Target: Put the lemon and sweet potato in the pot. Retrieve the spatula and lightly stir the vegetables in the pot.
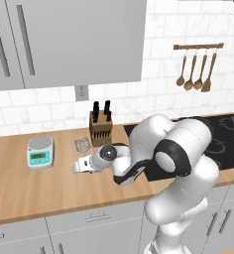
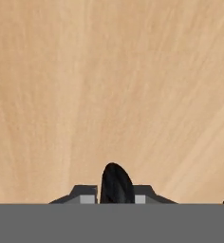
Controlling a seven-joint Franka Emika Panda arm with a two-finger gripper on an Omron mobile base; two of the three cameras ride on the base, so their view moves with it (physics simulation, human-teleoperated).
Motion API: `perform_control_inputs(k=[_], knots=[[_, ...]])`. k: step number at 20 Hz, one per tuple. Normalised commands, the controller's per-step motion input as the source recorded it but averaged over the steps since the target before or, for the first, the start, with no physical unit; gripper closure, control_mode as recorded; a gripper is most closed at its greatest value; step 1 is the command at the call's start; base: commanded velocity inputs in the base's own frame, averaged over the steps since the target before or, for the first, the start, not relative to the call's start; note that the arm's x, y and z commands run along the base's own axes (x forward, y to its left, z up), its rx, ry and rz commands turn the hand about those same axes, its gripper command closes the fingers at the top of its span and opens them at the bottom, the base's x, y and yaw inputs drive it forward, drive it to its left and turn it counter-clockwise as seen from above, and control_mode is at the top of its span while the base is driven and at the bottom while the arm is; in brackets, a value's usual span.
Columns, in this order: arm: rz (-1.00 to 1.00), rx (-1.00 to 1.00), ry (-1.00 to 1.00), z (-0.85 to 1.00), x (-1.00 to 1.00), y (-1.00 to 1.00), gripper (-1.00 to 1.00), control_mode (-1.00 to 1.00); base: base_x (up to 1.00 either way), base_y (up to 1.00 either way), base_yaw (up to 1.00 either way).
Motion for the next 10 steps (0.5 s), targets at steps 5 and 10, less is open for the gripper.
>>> perform_control_inputs(k=[5,10], knots=[[0.0,0.33,-0.06,1.0,-0.77,0.0,1.0,-1.0,0.0,0.0,0.0],[0.0,0.27,0.0,1.0,-0.78,0.18,1.0,-1.0,0.0,0.0,0.0]])
